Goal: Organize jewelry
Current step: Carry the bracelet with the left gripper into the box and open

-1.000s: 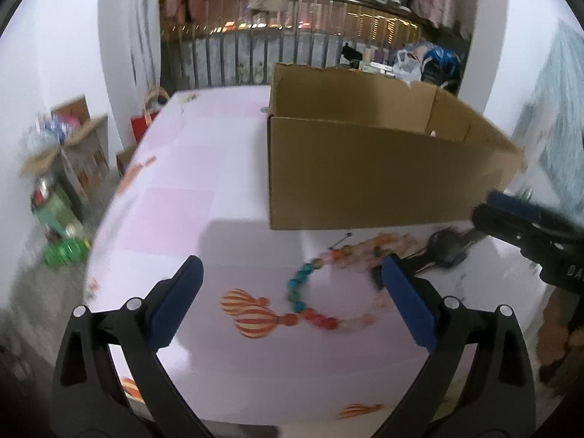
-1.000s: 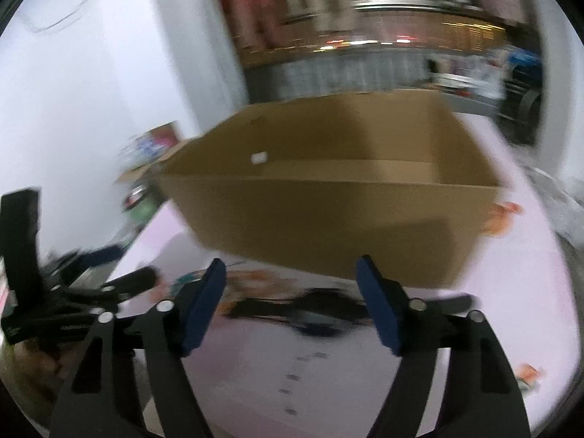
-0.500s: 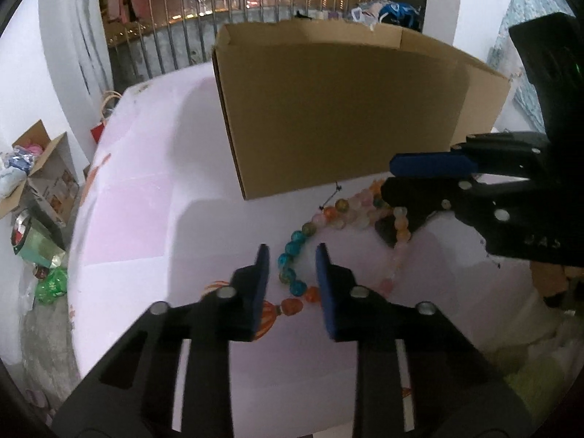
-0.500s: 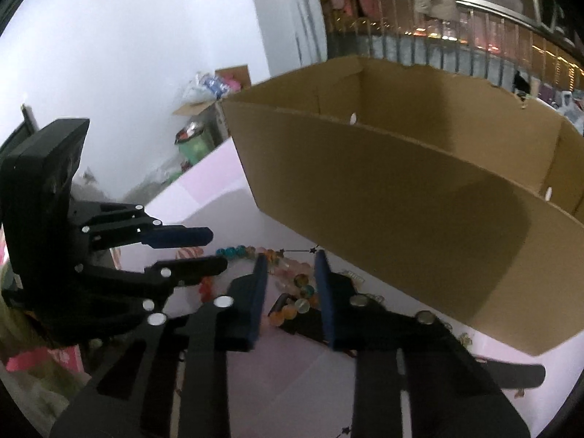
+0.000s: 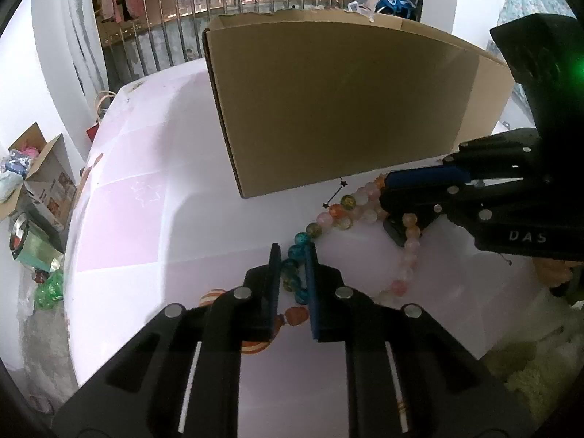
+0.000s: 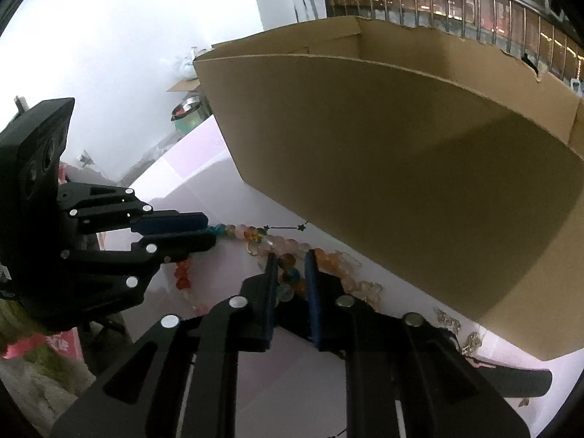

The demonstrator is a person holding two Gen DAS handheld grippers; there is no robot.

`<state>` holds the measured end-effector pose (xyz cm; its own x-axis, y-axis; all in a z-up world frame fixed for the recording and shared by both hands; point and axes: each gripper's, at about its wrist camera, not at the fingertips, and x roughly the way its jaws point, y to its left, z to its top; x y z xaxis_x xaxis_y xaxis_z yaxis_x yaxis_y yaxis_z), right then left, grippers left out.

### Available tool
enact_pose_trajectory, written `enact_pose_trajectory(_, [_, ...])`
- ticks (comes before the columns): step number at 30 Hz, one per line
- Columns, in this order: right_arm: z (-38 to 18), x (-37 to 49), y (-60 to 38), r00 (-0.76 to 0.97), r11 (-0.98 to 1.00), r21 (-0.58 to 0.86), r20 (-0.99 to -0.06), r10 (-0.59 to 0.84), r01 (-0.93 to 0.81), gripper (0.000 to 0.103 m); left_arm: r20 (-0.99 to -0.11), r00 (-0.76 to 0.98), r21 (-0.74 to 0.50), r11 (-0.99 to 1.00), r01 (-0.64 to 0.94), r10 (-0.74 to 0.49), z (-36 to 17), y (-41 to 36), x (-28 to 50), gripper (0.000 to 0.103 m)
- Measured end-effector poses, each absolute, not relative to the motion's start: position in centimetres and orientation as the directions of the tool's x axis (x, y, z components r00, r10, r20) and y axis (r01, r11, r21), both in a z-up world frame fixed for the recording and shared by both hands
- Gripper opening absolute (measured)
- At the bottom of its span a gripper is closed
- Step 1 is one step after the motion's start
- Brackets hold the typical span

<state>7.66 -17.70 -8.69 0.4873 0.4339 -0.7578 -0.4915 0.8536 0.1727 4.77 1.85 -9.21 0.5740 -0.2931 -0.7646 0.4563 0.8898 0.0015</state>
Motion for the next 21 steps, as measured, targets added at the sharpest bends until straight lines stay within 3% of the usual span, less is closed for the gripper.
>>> enact_pose_trajectory(12, [-5.8, 4.4, -18.0, 0.573, 0.854, 0.159, -0.679, 0.459, -0.495, 0.01, -0.705, 0.635, -0.011, 0.9, 0.436, -0.316, -5.3, 2.2, 1.9, 0.008])
enact_pose_trajectory(21, [0.6, -0.1, -18.4, 0.708, 0.861, 0.078, -0.535, 0.462, -0.503, 0.01, -0.592, 0.722, 0.02, 0.89, 0.455, -0.356, 1.3, 1.8, -1.8, 0.008])
